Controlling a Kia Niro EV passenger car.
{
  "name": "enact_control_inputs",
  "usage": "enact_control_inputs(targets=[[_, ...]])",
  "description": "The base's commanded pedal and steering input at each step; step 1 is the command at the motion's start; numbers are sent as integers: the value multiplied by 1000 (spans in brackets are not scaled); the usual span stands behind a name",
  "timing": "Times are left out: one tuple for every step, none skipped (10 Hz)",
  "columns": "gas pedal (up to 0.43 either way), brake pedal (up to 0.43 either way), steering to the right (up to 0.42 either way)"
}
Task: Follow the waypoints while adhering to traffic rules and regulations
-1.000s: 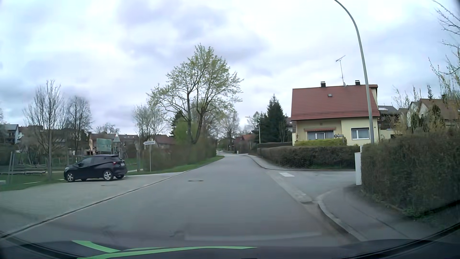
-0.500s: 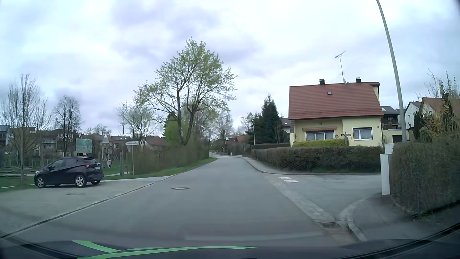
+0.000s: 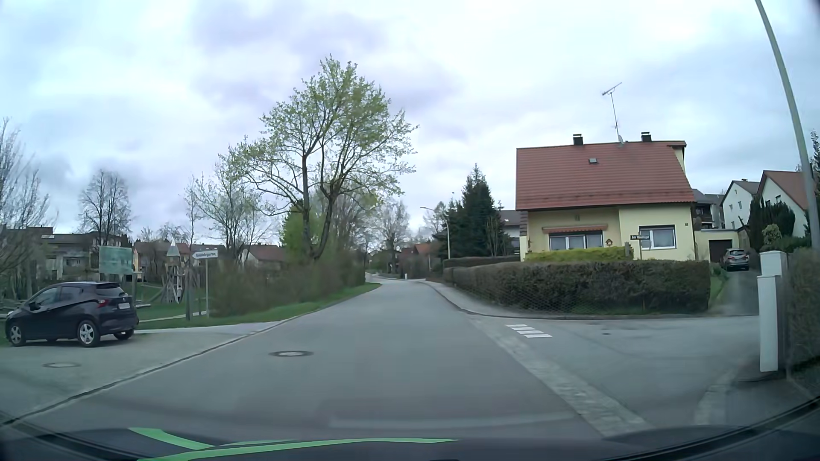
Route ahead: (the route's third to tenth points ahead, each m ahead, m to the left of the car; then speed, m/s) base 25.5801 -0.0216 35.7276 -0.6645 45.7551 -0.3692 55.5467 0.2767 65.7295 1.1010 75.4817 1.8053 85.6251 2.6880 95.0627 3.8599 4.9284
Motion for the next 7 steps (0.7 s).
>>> enact_control_inputs(targets=[[150,0,9],[157,0,6],[157,0,3],[169,0,1],[177,0,0],[189,0,0],[189,0,-1]])
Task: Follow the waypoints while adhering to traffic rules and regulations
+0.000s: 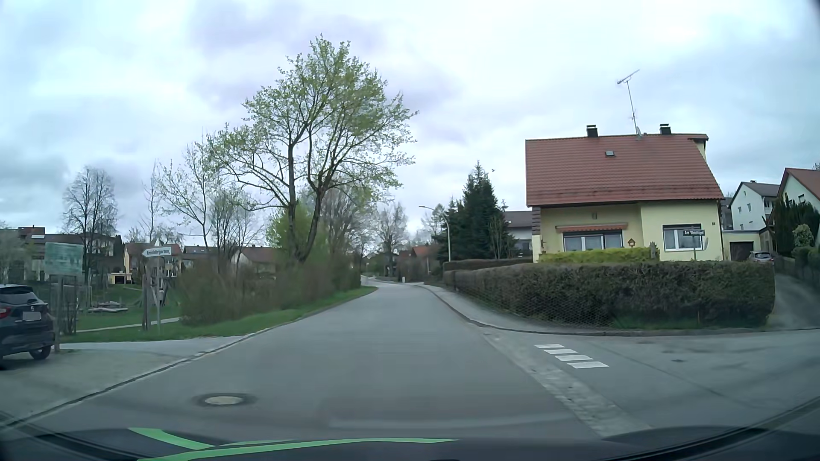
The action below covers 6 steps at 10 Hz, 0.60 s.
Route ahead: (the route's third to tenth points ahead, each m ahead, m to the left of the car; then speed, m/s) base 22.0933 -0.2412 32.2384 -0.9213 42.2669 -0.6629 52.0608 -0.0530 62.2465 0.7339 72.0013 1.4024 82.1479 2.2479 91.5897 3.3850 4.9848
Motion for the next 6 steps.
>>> enact_control_inputs(targets=[[197,0,-1],[197,0,-1],[220,0,-2],[220,0,-2],[228,0,-2],[240,0,-2]])
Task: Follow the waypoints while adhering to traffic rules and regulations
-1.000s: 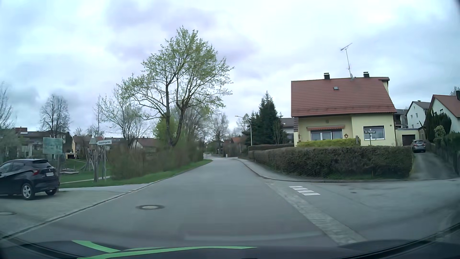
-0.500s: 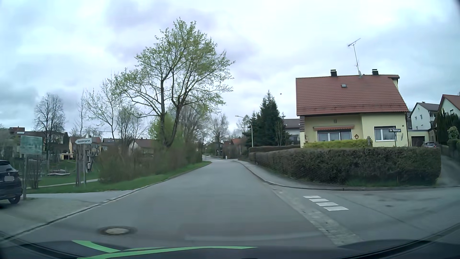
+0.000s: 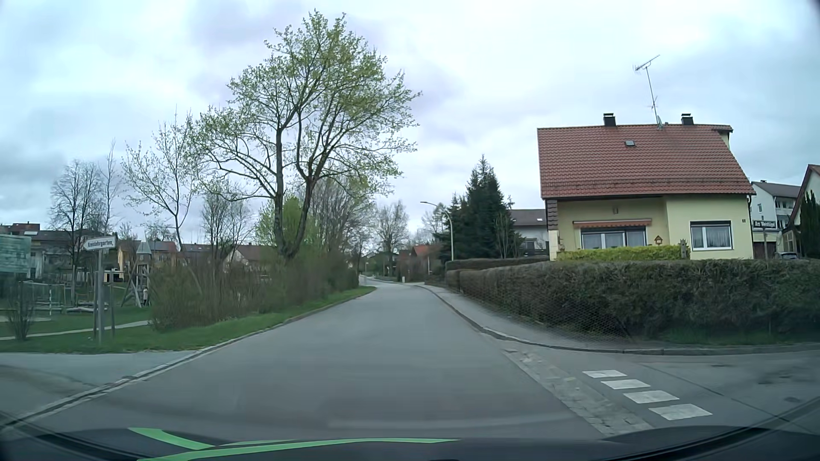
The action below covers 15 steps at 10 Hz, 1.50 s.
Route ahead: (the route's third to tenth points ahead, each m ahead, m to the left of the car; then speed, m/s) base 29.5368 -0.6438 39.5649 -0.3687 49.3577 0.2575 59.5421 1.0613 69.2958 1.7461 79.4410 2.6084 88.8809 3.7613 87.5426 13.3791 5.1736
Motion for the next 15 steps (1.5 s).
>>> enact_control_inputs(targets=[[248,0,-2],[248,0,-3],[260,0,-2],[260,0,-3],[260,0,-3],[260,0,-3],[260,0,-4],[260,0,-5],[260,0,-5],[260,0,-4],[260,0,-4],[260,0,-3],[260,0,-3],[260,0,-3],[260,0,-2]])
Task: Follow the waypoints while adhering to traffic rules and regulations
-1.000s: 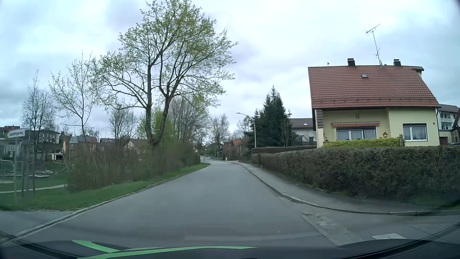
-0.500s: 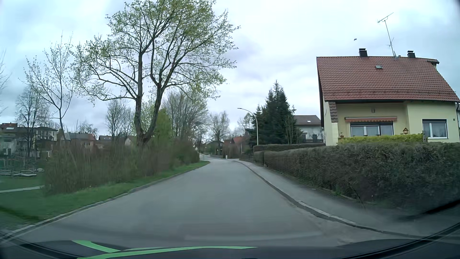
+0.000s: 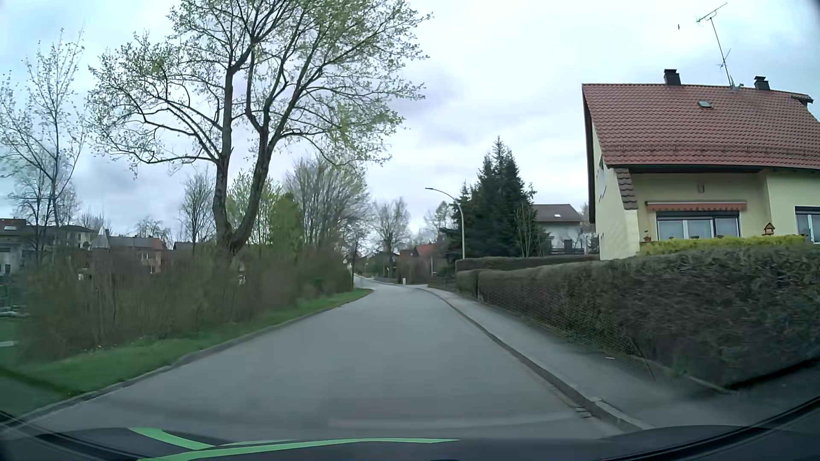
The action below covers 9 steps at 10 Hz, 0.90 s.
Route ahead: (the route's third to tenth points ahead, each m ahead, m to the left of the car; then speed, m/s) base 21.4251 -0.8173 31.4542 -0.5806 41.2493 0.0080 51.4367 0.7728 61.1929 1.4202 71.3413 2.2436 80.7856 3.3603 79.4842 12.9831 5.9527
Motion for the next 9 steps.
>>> enact_control_inputs(targets=[[260,0,-2],[260,0,-1],[260,0,-1],[260,0,-1],[260,0,-1],[260,0,-1],[260,0,-1],[260,0,-1],[260,0,-1]])
